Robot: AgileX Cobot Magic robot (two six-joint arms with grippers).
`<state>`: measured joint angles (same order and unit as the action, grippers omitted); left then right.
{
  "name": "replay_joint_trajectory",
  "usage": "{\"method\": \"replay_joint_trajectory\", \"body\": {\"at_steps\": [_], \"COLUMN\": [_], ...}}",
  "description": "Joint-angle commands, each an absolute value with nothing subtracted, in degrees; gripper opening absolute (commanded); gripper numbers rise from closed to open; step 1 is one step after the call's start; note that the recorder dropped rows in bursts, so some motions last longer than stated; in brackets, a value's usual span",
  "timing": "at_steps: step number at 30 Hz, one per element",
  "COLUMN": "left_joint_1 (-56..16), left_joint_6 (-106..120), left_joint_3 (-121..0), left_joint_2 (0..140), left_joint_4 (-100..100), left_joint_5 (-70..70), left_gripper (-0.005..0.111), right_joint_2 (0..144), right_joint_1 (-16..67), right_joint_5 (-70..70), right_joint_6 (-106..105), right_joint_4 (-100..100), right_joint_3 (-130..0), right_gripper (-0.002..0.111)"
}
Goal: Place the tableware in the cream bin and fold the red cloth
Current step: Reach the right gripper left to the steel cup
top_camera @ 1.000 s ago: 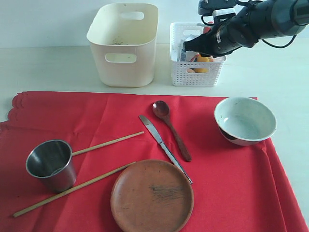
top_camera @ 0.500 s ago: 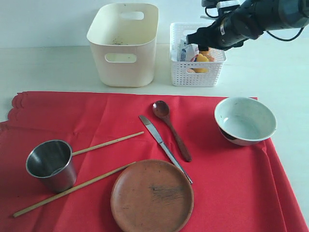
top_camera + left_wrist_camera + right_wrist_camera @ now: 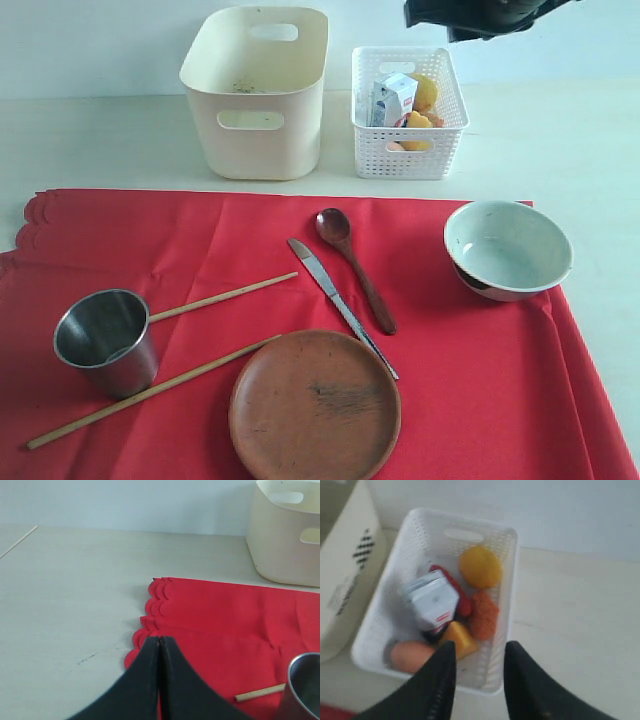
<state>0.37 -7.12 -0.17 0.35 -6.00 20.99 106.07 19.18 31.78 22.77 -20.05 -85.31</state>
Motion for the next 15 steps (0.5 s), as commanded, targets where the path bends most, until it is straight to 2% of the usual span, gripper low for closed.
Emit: {"method": "replay_joint_trajectory", "body": {"at_steps": [1, 4, 7, 15], "left_joint_1": [0.0, 0.0, 0.0, 0.0], "left_joint_6": [-7.1, -7.1, -7.1, -7.1], "left_joint_3": [0.0, 0.0, 0.0, 0.0], "left_joint_2": [0.0, 0.0, 0.0, 0.0], "left_joint_4": [-5.9, -5.9, -5.9, -5.9], "left_joint_5": [20.6, 20.6, 20.6, 20.6], "left_gripper": [0.0, 0.0, 0.0, 0.0], "right_joint_2": [106.0, 106.5, 106.8, 108.3], "right_joint_1": [23.8, 27.5, 31.5, 40.9], "right_joint_5": [34.3, 35.5, 35.9, 36.1], "right_joint_6": [4.2, -7.9, -15.3, -16.9], "right_joint_4": [-1.0, 9.5, 15.5, 17.0], "right_joint_3": [-85.5, -85.5, -85.5, -85.5], "right_gripper": [0.021, 0.016, 0.015, 0.015]}}
